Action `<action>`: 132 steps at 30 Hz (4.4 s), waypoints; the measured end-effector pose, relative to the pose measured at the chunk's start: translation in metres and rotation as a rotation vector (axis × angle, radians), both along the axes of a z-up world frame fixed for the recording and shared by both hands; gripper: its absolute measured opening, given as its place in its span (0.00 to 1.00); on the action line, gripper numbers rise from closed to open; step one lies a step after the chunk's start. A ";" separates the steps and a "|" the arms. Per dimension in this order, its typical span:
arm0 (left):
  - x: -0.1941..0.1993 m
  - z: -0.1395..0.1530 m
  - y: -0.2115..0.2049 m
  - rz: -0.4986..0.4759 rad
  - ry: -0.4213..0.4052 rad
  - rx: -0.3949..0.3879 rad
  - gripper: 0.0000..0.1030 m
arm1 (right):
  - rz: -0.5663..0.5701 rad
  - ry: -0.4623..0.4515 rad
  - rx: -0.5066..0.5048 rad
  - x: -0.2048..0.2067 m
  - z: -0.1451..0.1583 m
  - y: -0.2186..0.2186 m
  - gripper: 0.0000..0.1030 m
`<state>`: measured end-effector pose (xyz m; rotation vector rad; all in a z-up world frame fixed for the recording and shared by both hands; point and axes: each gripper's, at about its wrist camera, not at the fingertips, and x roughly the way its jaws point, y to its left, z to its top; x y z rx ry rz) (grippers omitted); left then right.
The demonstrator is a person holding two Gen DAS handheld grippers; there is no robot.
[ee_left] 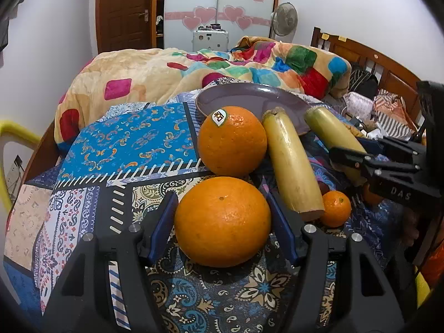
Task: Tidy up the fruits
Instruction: 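Grasp the large orange with the left gripper while the right grasps a yellow stalk, then place the orange on the dark plate with left while right places the yellow stalk there, then grasp a pink pomelo segment with the right gripper while the left approaches the Dole orange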
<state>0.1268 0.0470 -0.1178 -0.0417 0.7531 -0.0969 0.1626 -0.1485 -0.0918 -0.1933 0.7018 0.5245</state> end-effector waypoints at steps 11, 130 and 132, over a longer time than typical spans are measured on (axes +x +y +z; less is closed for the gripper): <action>-0.007 0.014 -0.002 0.014 -0.031 0.025 0.62 | -0.001 -0.011 0.031 -0.004 0.010 -0.005 0.33; 0.055 0.041 0.006 0.034 0.045 0.095 0.85 | -0.034 -0.010 -0.064 0.033 0.045 -0.031 0.55; 0.050 0.034 0.006 0.026 0.055 0.101 0.85 | -0.039 0.002 -0.074 0.031 0.036 -0.034 0.55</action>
